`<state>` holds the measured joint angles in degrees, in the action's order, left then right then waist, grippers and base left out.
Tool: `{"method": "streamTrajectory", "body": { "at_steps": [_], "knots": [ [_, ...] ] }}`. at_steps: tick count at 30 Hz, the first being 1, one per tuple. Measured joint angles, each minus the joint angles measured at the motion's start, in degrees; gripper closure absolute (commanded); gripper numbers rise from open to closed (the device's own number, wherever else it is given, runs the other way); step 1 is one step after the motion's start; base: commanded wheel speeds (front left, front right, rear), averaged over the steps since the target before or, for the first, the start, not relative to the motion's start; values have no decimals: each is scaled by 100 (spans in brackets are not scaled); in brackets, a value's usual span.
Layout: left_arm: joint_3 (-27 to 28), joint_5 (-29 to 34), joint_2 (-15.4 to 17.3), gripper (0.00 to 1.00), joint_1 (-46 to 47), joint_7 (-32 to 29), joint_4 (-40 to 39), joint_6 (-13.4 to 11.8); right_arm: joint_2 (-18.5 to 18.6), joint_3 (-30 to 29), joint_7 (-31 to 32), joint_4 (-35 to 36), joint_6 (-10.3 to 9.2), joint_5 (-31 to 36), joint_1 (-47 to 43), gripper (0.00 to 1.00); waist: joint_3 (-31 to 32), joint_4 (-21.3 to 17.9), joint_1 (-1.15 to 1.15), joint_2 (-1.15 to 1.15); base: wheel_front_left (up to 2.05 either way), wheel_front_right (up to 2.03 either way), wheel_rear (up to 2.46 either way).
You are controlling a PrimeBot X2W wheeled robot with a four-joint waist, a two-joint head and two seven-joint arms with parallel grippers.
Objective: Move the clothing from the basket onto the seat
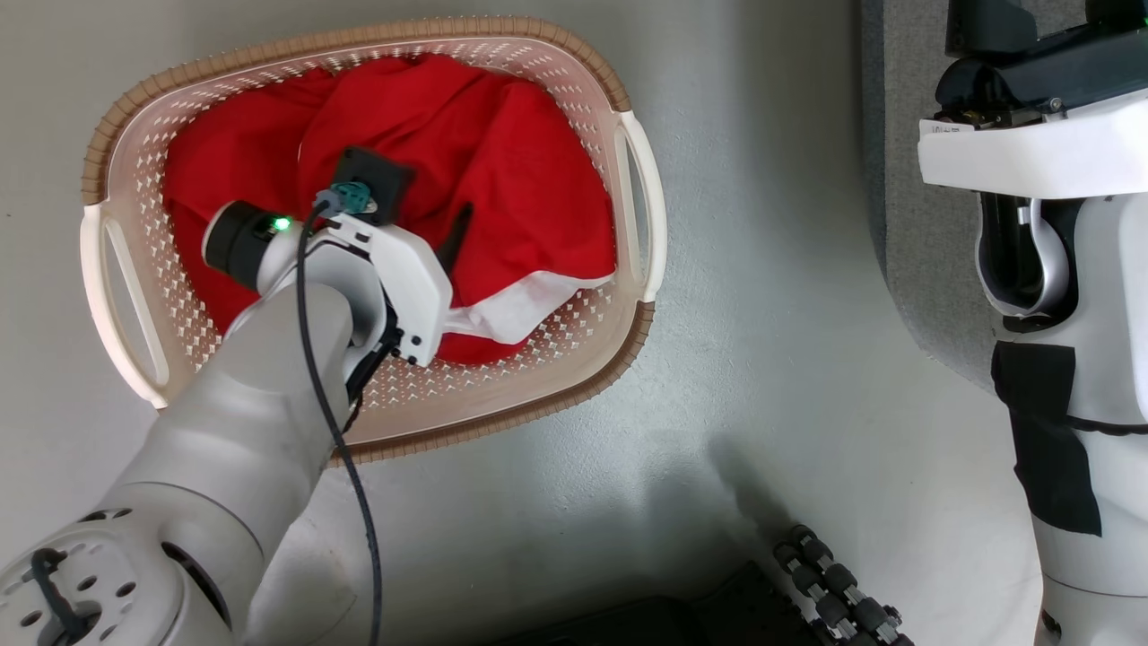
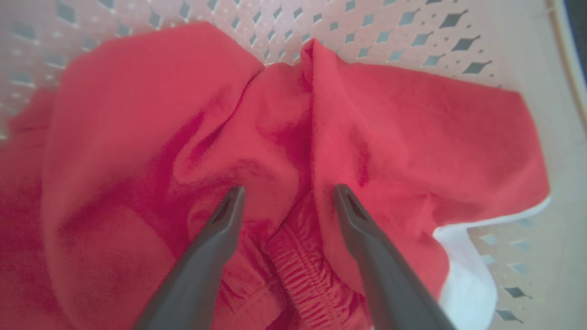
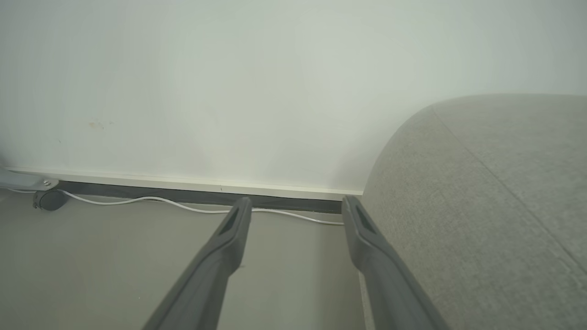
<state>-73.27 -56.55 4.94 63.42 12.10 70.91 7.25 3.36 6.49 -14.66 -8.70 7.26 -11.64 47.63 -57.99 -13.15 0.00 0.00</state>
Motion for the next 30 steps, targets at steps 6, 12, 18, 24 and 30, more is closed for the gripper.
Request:
{"method": "streamTrajectory", "body": {
  "at_steps": [6,12,18,24,30],
  "knots": [
    [-12,-166,-45,0,-152,-772,-396,0,0,-13,0,-18,0,-2,1,0,4,-6,0,0,0,0,0],
    [-32,-297,98,100,-224,-995,-762,0,-1,-45,0,-80,0,-2,1,0,68,-4,0,0,0,0,0],
    [-37,-303,157,100,-252,-628,-812,0,-2,-45,0,-170,0,-3,0,0,343,35,0,0,0,0,0],
    [-49,-365,156,100,-541,-240,-811,0,-3,-58,0,-350,0,-2,-55,0,804,101,0,0,0,0,0],
    [-64,-424,144,100,-843,69,-781,0,-3,-64,0,-604,0,58,-351,0,1397,172,0,0,0,0,0]
  ]
}}
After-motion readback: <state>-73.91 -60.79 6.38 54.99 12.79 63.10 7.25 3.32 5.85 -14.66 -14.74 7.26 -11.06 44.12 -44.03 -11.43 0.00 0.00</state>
